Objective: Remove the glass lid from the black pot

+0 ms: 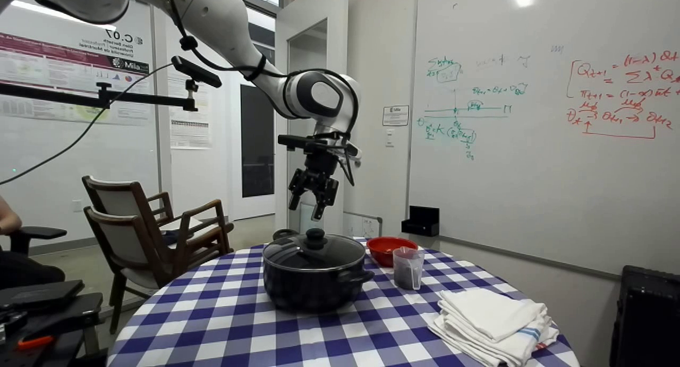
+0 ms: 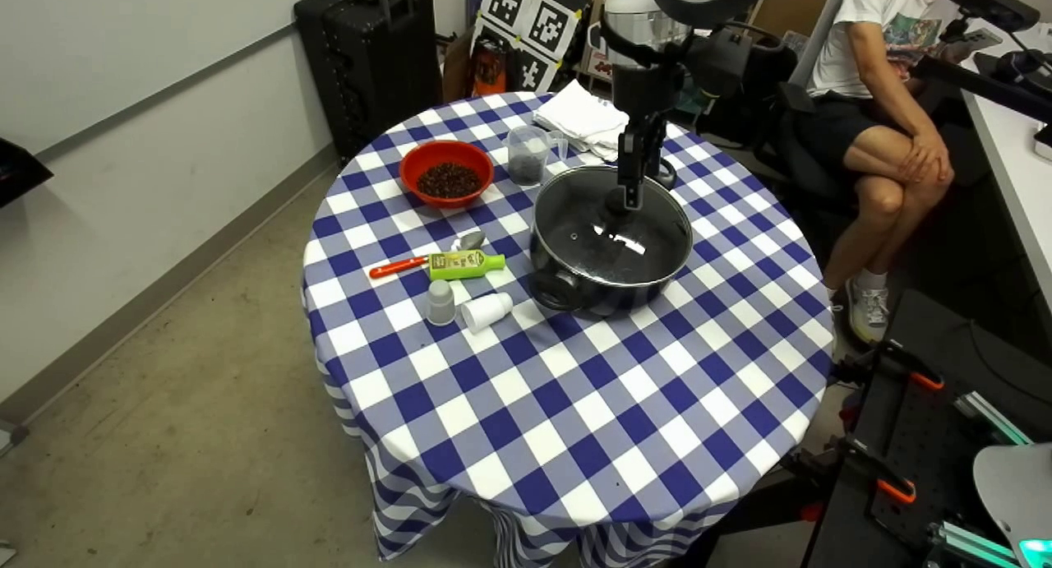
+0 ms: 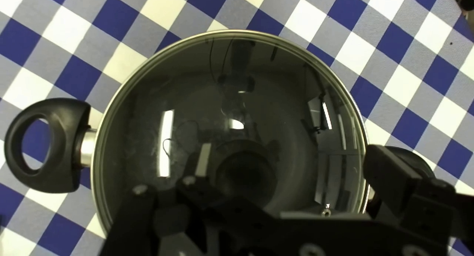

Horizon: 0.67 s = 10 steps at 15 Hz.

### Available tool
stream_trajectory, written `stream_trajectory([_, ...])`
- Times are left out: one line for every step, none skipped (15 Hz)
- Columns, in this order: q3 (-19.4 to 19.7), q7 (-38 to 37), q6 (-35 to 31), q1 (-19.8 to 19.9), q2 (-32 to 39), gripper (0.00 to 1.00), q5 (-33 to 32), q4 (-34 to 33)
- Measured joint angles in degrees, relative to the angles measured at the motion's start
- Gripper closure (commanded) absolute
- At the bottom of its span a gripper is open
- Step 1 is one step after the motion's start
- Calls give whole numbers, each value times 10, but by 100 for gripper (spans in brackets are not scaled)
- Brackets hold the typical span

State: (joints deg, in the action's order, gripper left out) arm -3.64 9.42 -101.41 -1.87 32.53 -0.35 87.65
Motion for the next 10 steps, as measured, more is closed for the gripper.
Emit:
stream_trajectory([0, 0, 0, 0, 0, 0, 0, 0])
stream_trajectory([0, -1, -1, 0, 0, 0, 0, 1])
stream_trajectory([2, -6, -7, 0, 0, 0, 0, 3])
stream_trajectory([4, -15, -20, 1, 0, 0, 0, 7])
stream_trajectory([8, -26, -37, 1, 0, 0, 0, 11])
stream_trajectory([11, -38, -54, 2, 0, 0, 0, 15])
stream_trajectory([14, -48, -71, 2, 0, 0, 1, 21])
stream_trajectory([17, -56, -85, 2, 0, 0, 1, 25])
stream_trajectory([18, -64, -96, 3, 0, 0, 1, 30])
stream_trajectory([19, -69, -105, 3, 0, 0, 1, 35])
